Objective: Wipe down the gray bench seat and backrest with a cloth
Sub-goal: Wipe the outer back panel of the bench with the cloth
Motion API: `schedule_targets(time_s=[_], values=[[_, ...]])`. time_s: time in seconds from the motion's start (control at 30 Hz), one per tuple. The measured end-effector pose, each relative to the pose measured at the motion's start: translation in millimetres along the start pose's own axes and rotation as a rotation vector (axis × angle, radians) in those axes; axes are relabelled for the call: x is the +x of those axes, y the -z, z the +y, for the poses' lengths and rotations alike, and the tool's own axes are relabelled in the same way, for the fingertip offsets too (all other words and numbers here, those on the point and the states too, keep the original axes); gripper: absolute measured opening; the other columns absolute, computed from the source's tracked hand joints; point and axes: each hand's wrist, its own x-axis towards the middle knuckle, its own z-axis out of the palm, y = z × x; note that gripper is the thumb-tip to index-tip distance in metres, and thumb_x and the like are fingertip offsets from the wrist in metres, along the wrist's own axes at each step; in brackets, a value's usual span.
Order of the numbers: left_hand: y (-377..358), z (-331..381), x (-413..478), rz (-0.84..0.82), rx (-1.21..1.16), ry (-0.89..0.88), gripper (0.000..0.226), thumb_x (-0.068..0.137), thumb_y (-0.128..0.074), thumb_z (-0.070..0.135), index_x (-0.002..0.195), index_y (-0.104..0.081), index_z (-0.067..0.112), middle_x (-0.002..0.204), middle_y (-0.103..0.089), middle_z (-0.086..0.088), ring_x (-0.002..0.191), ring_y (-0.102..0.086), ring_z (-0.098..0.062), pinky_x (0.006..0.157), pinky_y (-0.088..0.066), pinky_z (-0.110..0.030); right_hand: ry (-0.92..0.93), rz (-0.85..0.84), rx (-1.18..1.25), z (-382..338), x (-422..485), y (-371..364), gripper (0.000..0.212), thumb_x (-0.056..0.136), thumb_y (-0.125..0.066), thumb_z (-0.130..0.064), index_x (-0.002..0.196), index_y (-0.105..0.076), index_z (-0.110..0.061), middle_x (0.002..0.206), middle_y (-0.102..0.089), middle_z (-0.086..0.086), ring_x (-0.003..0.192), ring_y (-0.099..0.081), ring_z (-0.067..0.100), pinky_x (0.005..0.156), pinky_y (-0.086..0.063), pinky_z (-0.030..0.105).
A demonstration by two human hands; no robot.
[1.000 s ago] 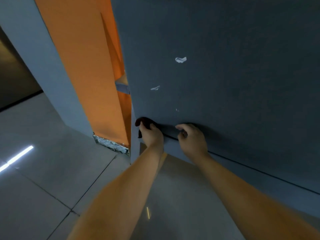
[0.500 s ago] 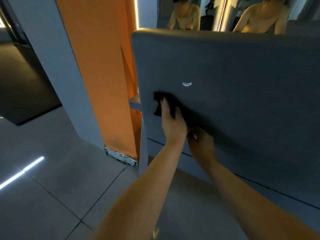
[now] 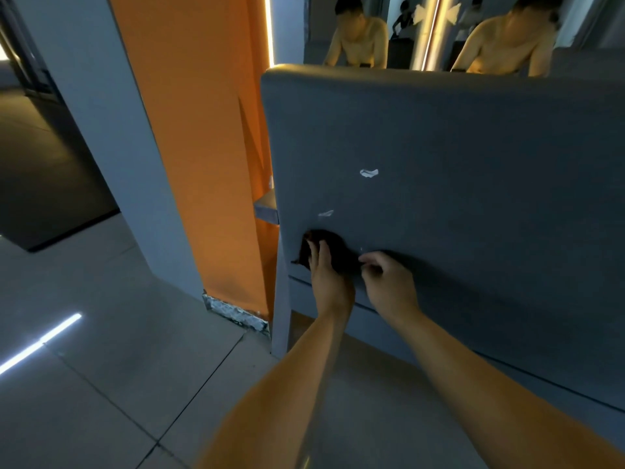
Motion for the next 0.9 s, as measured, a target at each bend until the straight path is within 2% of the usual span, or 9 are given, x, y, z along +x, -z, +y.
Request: schedule_targets(time_s=[0.1,0.2,0.27,0.37,0.43,0.5,0.6,0.77,0.9], values=[[0.8,38.8,4.7,0.04,-0.045,-0.212,0.061,0.107,-0.043,0.011,0.161,-0.017,0.022,0.169,-0.001,0.009,0.156,0.0,-0.013,0.127,-0.012,-0.031,0.014,0.036,-0.027,0.2,1.5,-2.1,0.021,0.102,-0.047,-0.012,0.093,-0.063,-0.022,0.087,-0.063,-0.009,0.075,-0.058,0.001,0.061,-0.04,0.01],[2.2,52.8,20.3,0.02,0.056,-0.396,0.056,0.11,-0.037,0.02,0.161,-0.016,0.027,0.168,0.001,0.014,0.154,0.008,-0.01,0.119,0.0,-0.015,0.062,0.096,-0.088,3.4,8.1,-6.2,0.024,0.103,-0.046,-0.009,0.092,-0.067,-0.011,0.086,-0.068,0.005,0.075,-0.061,0.019,0.062,-0.047,0.025],[5.3,33.4,25.9,0.003,0.12,-0.413,0.054,0.111,-0.034,0.021,0.161,-0.017,0.023,0.169,-0.003,0.007,0.155,0.007,-0.014,0.123,-0.001,-0.022,0.061,0.093,-0.118,4.6,12.8,-7.1,0.023,0.103,-0.048,-0.011,0.103,-0.07,-0.01,0.097,-0.07,0.007,0.084,-0.063,0.022,0.073,-0.05,0.032],[9.6,-6.7,28.1,-0.019,0.178,-0.36,0.054,0.108,-0.037,0.013,0.16,-0.022,0.018,0.169,-0.011,0.0,0.157,0.0,-0.021,0.127,-0.011,-0.037,0.025,0.045,-0.08,6.1,14.6,-4.8,0.025,0.104,-0.049,-0.014,0.12,-0.068,-0.018,0.106,-0.066,-0.004,0.088,-0.06,0.011,0.079,-0.046,0.025],[10.0,-19.5,28.9,-0.015,0.199,-0.334,0.057,0.106,-0.041,0.007,0.16,-0.025,0.016,0.169,-0.013,-0.001,0.157,-0.003,-0.023,0.127,-0.014,-0.04,0.034,0.029,-0.089,6.6,13.2,-3.2,0.027,0.104,-0.049,-0.015,0.125,-0.066,-0.021,0.108,-0.062,-0.007,0.082,-0.056,0.002,0.075,-0.044,0.018],[8.7,-19.0,26.5,0.005,0.183,-0.331,0.056,0.106,-0.042,0.006,0.159,-0.027,0.015,0.169,-0.014,-0.002,0.157,-0.005,-0.023,0.127,-0.016,-0.043,0.043,0.015,-0.104,7.2,10.8,-3.1,0.029,0.103,-0.049,-0.012,0.127,-0.064,-0.021,0.109,-0.062,-0.006,0.08,-0.054,0.001,0.072,-0.042,0.016],[9.0,-0.6,20.6,0.035,0.091,-0.316,0.053,0.107,-0.04,0.01,0.159,-0.03,0.018,0.168,-0.015,0.002,0.157,-0.007,-0.02,0.127,-0.018,-0.041,0.045,-0.011,-0.121,8.1,8.9,-2.8,0.028,0.102,-0.049,-0.01,0.125,-0.063,-0.02,0.105,-0.061,-0.006,0.086,-0.057,0.011,0.077,-0.044,0.024],[10.7,19.1,38.0,0.037,0.239,-0.526,0.053,0.105,-0.033,0.021,0.158,-0.031,0.014,0.167,-0.012,0.004,0.156,-0.005,-0.023,0.124,-0.008,-0.026,0.059,0.033,-0.136,16.8,14.5,-8.1,0.028,0.102,-0.049,-0.012,0.124,-0.065,-0.018,0.112,-0.069,0.0,0.091,-0.063,0.015,0.078,-0.047,0.025],[15.4,-25.3,33.3,0.002,0.319,-0.404,0.06,0.101,-0.044,0.0,0.157,-0.034,0.017,0.166,-0.026,-0.001,0.156,-0.009,-0.025,0.121,-0.027,-0.041,0.052,0.031,-0.123,17.4,13.2,-8.9,0.023,0.101,-0.052,-0.013,0.115,-0.067,-0.024,0.1,-0.067,-0.007,0.089,-0.064,0.013,0.078,-0.052,0.029]])
